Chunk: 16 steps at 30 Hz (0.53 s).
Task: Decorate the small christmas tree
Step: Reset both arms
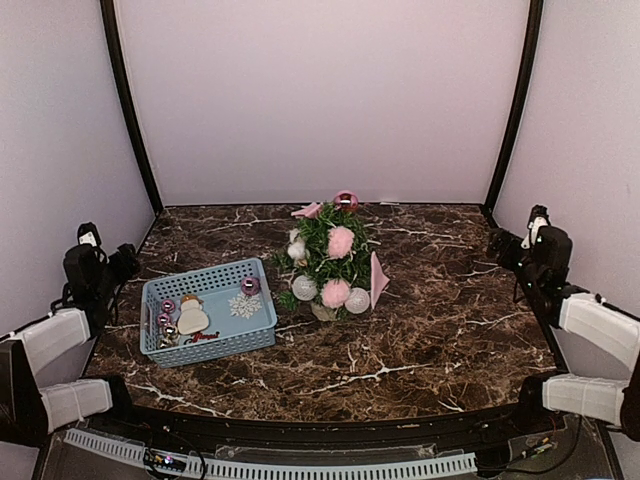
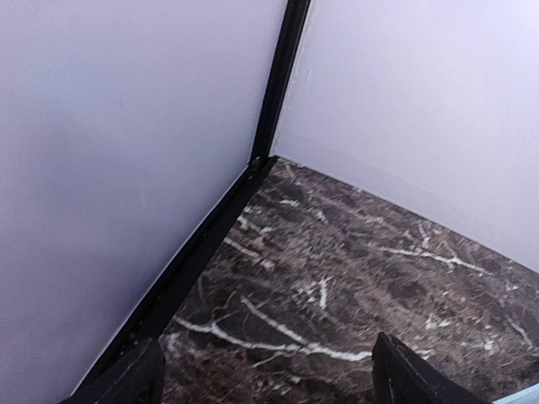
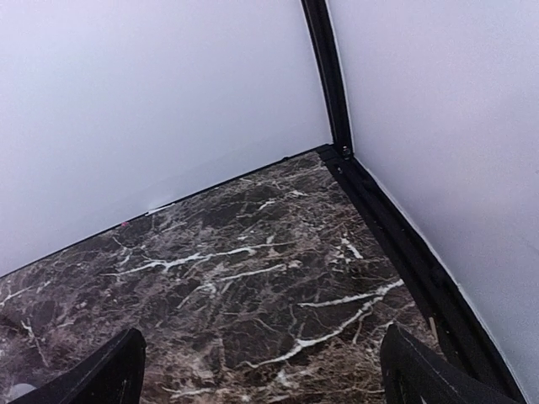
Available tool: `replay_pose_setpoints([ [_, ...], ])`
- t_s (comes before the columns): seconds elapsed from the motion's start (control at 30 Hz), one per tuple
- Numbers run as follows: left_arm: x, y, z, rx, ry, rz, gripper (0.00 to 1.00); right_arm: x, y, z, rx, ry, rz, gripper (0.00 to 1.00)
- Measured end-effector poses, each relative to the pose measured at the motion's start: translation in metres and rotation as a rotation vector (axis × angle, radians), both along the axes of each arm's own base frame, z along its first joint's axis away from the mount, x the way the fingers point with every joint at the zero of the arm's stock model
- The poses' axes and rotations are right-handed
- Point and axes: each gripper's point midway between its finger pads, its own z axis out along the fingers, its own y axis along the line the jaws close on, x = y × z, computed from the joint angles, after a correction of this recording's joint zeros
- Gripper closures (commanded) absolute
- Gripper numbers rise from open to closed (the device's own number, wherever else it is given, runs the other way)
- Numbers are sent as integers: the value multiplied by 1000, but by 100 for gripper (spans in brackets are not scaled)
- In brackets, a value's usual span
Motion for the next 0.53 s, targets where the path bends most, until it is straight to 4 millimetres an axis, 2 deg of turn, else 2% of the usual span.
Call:
replay_pose_setpoints([
  [0.13,-25,6,-47,62,50,49,11,-21,-15,-30,-78,-43,-63,1],
  [0.23,-32,6,-68,88,87,48,10,-34,-25,-47,-128,-53,-113,1],
  [0.3,-30,6,-69,103,85,40,10,-39,-31,-49,-154,-64,-143,1],
  [0.43,-24,5,-57,126,37,30,10,-37,-36,-32,-171,-132,-173,1],
  [0.53,-24,5,-52,137,19,27,10,-37,-36,-26,-175,-156,-179,1],
])
